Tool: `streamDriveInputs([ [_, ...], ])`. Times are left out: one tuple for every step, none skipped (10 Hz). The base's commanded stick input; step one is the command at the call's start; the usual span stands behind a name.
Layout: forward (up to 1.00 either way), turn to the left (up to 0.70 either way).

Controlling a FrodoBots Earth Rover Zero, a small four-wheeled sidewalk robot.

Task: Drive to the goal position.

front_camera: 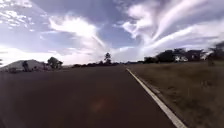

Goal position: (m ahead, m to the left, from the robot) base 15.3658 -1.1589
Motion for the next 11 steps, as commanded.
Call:
streamDriveInputs([
  [1.0,0.0],
  [1.0,0.0],
  [1.0,0.0],
  [1.0,0.0],
  [1.0,0.0],
  [1.0,0.0],
  [1.0,0.0],
  [1.0,0.0],
  [1.0,0.0],
  [1.0,-0.03],
  [1.0,-0.07],
])
